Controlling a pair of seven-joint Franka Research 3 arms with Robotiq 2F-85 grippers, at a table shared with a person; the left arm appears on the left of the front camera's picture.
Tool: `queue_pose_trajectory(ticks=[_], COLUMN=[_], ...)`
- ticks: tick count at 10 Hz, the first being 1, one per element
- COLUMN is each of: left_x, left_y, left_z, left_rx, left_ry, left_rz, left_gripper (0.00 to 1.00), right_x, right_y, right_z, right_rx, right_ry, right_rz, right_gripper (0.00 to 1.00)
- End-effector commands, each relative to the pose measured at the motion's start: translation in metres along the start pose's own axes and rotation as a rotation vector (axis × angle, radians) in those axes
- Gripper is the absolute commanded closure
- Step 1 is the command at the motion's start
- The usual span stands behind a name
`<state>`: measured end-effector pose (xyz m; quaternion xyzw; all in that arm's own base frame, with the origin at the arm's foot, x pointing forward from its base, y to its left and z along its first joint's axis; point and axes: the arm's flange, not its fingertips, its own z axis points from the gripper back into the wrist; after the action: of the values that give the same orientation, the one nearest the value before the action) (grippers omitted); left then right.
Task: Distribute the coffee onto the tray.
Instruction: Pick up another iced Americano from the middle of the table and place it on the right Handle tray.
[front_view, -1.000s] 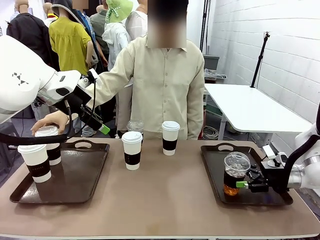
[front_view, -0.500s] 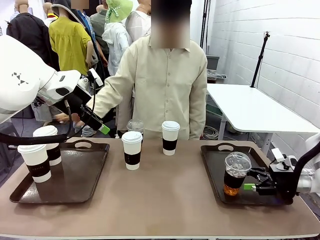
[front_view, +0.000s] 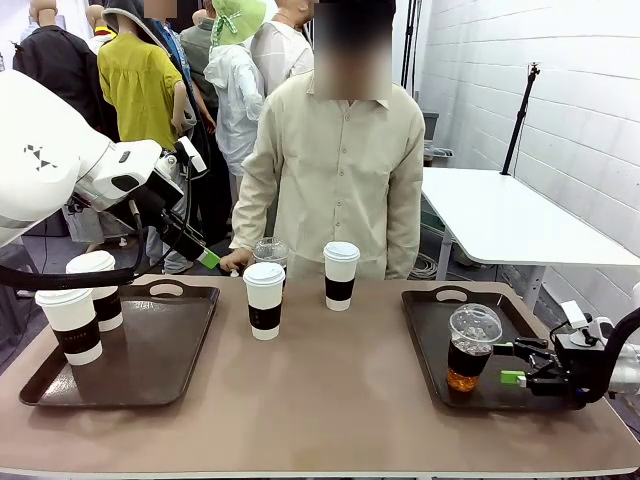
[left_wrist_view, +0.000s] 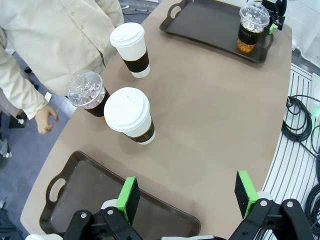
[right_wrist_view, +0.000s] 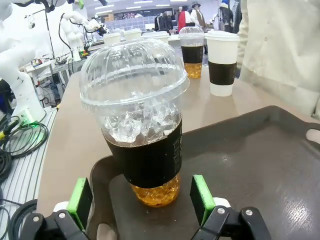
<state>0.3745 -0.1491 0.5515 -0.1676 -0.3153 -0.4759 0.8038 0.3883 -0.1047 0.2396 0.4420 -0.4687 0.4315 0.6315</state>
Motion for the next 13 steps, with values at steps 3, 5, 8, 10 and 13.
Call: queue_pose_trajectory(ticks=[3, 5, 8, 10, 13], left_x=[-0.001, -0.001, -0.001, -0.001, -0.001], left_y=[0.002, 0.002, 0.002, 0.002, 0.002], left_z=[0.0, 0.0, 0.0, 0.0, 0.0], left_rx=[-0.008, -0.008, -0.008, -0.008, -0.008], left_ry=[-0.005, -0.005, -0.005, -0.005, -0.005], left_rz=[-0.005, -0.005, -0.005, -0.005, -0.005], left_gripper=[0.0, 0.0, 0.0, 0.0, 0.0], right_x=[-0.001, -0.001, 0.013, 0.016, 0.021], right_y=[-0.001, -0.001, -0.009, -0.03, -0.068], right_z=[-0.001, -0.001, 0.017, 0.026, 0.034], right_rx=[0.003, 0.003, -0.02, -0.04, -0.02], right_ry=[0.001, 0.001, 0.013, 0.026, 0.039], right_rz=[-0.001, -0.001, -0.001, -0.016, -0.021], right_gripper=[0.0, 0.0, 0.0, 0.0, 0.0])
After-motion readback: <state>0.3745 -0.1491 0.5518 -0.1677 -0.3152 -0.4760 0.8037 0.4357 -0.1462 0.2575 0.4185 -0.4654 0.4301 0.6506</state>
